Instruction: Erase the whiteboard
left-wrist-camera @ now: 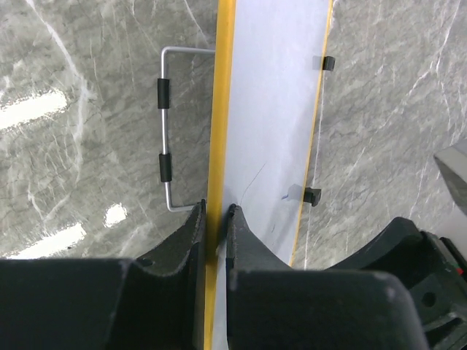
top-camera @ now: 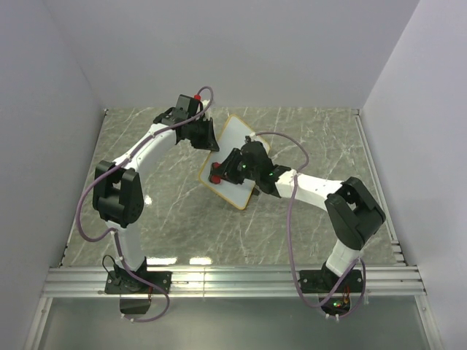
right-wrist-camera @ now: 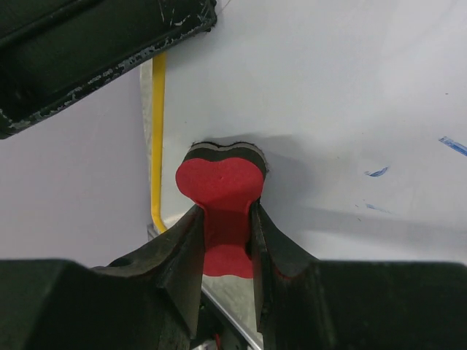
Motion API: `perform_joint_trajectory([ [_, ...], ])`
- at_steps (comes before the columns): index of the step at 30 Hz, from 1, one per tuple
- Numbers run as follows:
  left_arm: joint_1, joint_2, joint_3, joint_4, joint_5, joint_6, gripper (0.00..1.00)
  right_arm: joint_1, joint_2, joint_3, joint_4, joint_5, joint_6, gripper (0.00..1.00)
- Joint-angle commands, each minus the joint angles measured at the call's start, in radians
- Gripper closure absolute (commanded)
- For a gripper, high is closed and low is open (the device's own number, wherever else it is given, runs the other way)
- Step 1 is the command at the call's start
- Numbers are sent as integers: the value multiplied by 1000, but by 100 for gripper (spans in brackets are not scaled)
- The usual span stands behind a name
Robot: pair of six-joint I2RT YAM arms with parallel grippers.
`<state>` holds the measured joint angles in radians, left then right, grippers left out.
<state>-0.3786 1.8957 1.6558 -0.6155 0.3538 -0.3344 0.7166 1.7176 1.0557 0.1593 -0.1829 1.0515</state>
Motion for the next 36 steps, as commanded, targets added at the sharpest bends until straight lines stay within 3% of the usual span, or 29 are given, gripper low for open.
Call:
perform_joint_trajectory([
  [1,-40,-40,38,0,48,-9,100,28,86,-57,-151,-30,-17,100],
  [12,-40,-53,25,-9,43,0,100,-147,128,-94,-220,54,-97,100],
  [20,-40,-47,33,-12,45,-2,100,-141,180,-171,-208,85,-82,100],
  [28,-40,-44,42,-13,47,-5,100,-94,194,-76,-274,86,-88,100],
  [36,-40,-47,47,-15,40,0,100,-88,186,-209,-210,27,-50,100],
])
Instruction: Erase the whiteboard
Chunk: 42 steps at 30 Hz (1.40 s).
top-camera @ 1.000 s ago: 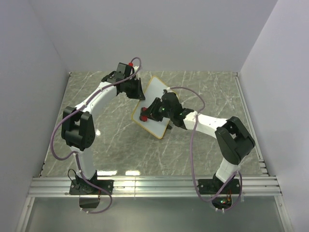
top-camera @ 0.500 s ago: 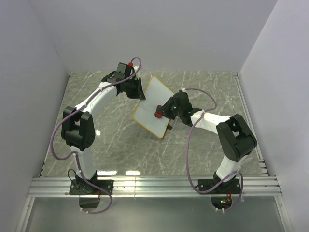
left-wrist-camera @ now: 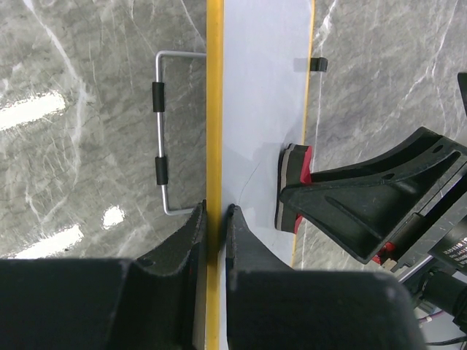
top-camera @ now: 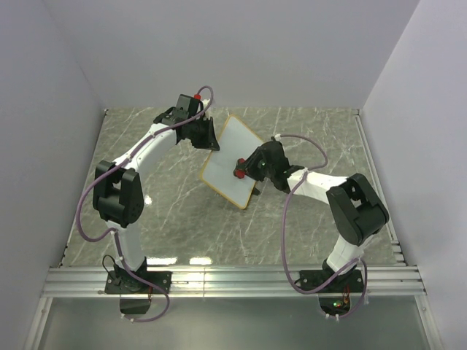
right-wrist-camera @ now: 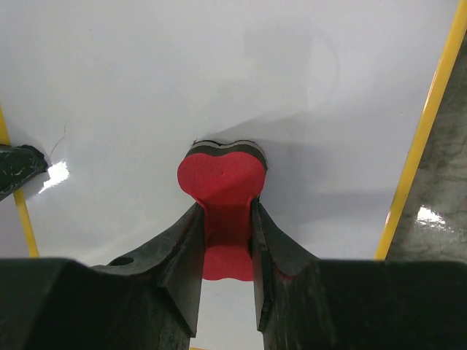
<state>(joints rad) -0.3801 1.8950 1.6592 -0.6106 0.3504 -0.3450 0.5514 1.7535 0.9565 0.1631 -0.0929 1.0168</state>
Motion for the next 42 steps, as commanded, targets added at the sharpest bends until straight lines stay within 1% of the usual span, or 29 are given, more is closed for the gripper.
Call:
perform_joint_trajectory([
  [1,-39,-47,45,-20,45,11,100,79,155,-117,-199,-70,-8,100],
  [5,-39,-47,48,-20,48,9,100,79,167,-154,-166,-123,19,100],
  [12,-39,-59,42,-25,47,15,100,76,167,-206,-171,-159,16,100],
  [17,-37,-66,36,-28,45,20,100,44,111,-226,-284,-113,11,100],
  [21,-37,-70,40,-29,41,21,100,21,75,-205,-451,-15,-23,100],
  [25,-37,-71,45,-28,45,18,100,15,51,-187,-493,13,-56,100],
  [28,-37,-77,47,-28,41,17,100,15,-32,-159,-508,33,-87,100],
  [29,-37,-77,45,-28,39,18,100,15,-102,-138,-519,66,-96,100],
  [31,-37,-83,40,-29,30,18,100,15,-188,-111,-536,91,-138,100],
  [32,-37,-83,40,-29,24,20,100,12,-274,-98,-543,117,-152,100],
  [34,-39,-86,40,-34,10,21,100,12,-356,-56,-577,186,-191,100],
  [35,-37,-86,42,-35,7,23,100,9,-427,-42,-594,215,-202,100],
  [36,-37,-82,45,-38,4,24,100,7,-460,-18,-631,282,-224,100],
  [38,-37,-76,53,-47,1,29,100,-1,-540,-6,-663,335,-245,100],
  [40,-37,-62,63,-63,-4,34,100,-13,-581,-12,-695,381,-280,100],
  [41,-37,-56,65,-66,-10,37,96,-30,-609,-28,-708,392,-290,100],
  [42,-37,-54,65,-67,-14,37,93,-37,-620,-41,-730,400,-299,98],
])
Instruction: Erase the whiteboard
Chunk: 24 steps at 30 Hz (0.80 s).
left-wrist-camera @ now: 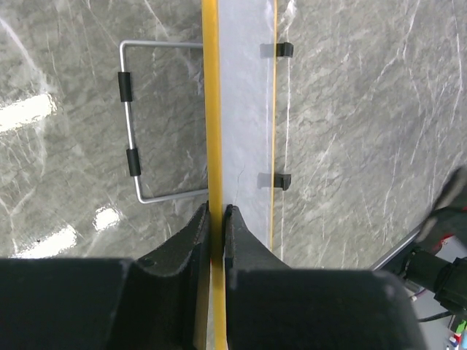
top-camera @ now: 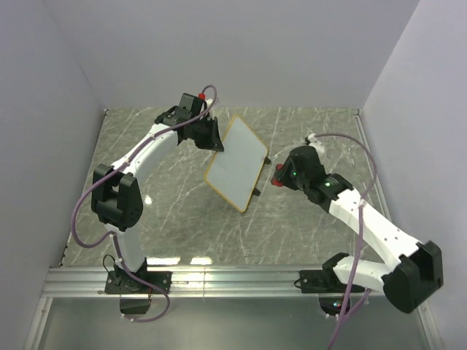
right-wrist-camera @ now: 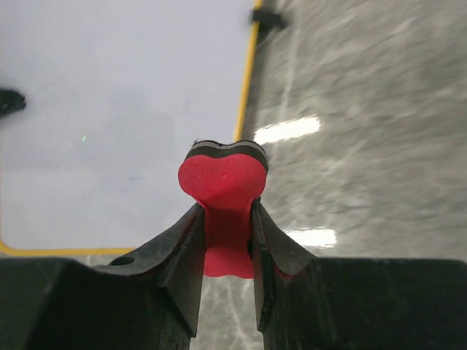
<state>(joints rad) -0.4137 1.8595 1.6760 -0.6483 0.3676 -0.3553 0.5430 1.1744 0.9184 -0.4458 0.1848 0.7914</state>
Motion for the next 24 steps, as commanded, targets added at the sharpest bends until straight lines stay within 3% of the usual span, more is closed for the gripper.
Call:
perform_joint_trajectory([
  [1,-4,-19,42,-30,-30,49,91,-38,-53,-18,-129,131,-75,95],
  [2,-4,-20,36,-21,-26,50,83,-49,-71,-53,-136,134,-75,87],
  [3,-4,-20,33,-19,-29,49,80,-67,-81,-70,-148,136,-72,61],
  [5,-4,-25,21,-8,-24,45,72,-78,-119,-128,-137,127,-73,25],
  [6,-4,-28,13,-7,-21,42,70,-83,-133,-147,-119,125,-72,1],
  [16,-4,-51,21,9,-50,23,66,-83,-136,-130,-82,91,-118,0],
  [17,-4,-62,24,9,-55,22,62,-84,-136,-110,-82,90,-129,0],
  [20,1,-92,54,4,-68,10,34,-83,-151,-70,-79,90,-145,0],
  [24,22,-141,62,18,-91,-16,20,-83,-206,-33,-48,82,-164,0],
])
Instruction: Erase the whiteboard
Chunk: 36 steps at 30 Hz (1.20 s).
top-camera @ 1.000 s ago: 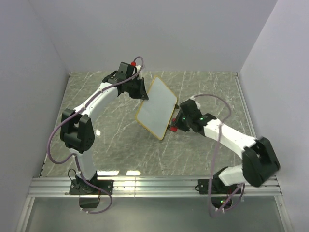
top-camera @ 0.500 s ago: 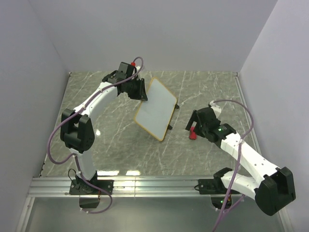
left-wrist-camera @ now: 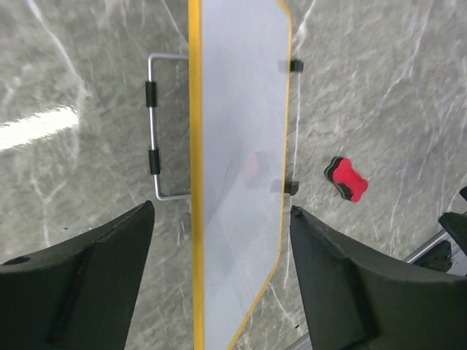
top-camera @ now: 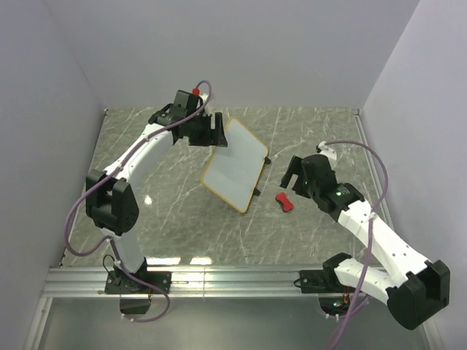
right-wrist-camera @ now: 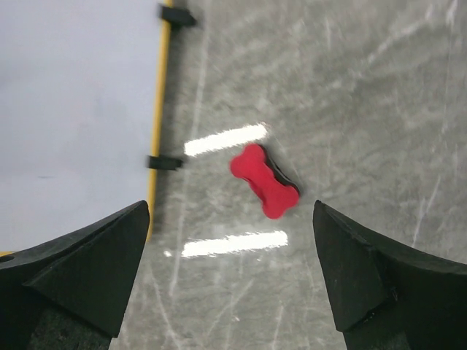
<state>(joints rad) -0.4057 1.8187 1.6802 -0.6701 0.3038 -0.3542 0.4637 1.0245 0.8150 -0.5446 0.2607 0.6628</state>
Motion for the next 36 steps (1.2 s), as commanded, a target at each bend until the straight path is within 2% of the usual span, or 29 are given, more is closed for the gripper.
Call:
perform_joint_trajectory([
  [1,21,-110,56,40,-35,-20,19,-3,-75,79,52,-3,-40,0],
  [4,31,-159,30,41,-90,-28,17,-2,-105,127,43,-9,-49,0],
  [8,45,-310,-54,56,-187,-32,18,-4,-156,222,3,-26,-57,0],
  [9,48,-343,-101,58,-233,-43,18,-3,-171,233,-20,-28,-54,0],
  [11,51,-445,-163,76,-252,-58,19,-4,-220,248,-34,-43,-55,0],
  [18,51,-743,-515,174,-356,-146,18,-4,-368,216,-90,-48,-31,0],
  [21,51,-825,-592,195,-390,-154,16,-5,-408,188,-97,-46,-23,0],
  [27,51,-865,-609,165,-417,-158,18,-3,-457,144,-68,-58,-6,0],
  [36,50,-881,-597,152,-428,-134,19,-5,-446,142,-55,-92,-28,0],
])
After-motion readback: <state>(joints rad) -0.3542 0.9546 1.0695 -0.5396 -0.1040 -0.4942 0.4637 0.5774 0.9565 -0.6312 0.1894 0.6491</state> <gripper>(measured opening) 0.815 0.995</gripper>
